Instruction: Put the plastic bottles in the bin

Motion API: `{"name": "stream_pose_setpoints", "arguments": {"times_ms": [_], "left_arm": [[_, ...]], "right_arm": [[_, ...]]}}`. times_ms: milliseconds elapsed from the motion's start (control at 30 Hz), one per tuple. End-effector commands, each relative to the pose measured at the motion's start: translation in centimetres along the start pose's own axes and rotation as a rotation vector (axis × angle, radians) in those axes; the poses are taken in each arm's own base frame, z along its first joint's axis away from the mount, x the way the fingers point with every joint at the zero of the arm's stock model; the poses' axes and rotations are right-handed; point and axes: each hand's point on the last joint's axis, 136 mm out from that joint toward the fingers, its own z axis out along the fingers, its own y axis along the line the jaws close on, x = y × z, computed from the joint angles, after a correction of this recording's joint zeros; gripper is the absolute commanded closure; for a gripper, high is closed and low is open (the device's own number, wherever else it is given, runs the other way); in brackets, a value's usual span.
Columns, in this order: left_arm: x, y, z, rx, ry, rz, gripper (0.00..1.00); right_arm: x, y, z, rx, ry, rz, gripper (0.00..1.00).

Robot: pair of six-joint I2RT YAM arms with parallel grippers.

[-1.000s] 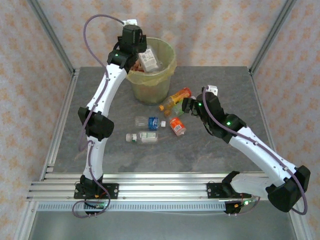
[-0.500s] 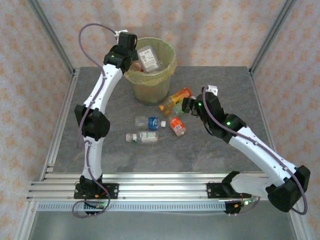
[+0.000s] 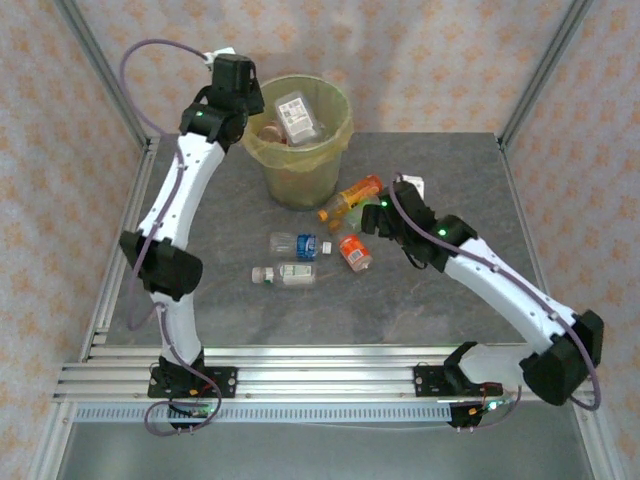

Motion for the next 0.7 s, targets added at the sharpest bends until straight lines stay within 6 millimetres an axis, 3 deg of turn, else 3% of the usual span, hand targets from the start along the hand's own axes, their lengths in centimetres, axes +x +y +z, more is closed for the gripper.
{"name": "stream_pose_setpoints", "arguments": {"times_ms": [0,100,200,500,667], "left_arm": [[-1.9,1.8,-4.9,-0.004,-0.037,-0.064,0.3],[-1.3,3.0,-6.9,0.001,-0.04,-0.103,0.19],[-0.2,4.5,-8.8,0.001,-0.052,-0.151,0.0],[3.9,9.6,-13.2,-0.055,-0.084,-0.291,0.0],[4.8,11.9,-14.9,-0.103,-0.111,-0.326,0.0]], "right_arm": [[3.6,0.2,1.8,0.033,0.204,-0.129,0.01],[5.0,1.3,3.7,0.017,0.292,-0.182,0.01],[5.8,2.7,5.4,-0.02,0.347,-0.219,0.01],[7.1,5.3,9.8,-0.084,0.448,-0.286,0.07],[8.3,5.6,11.6,-0.095,0.493,-0.295,0.12]]}}
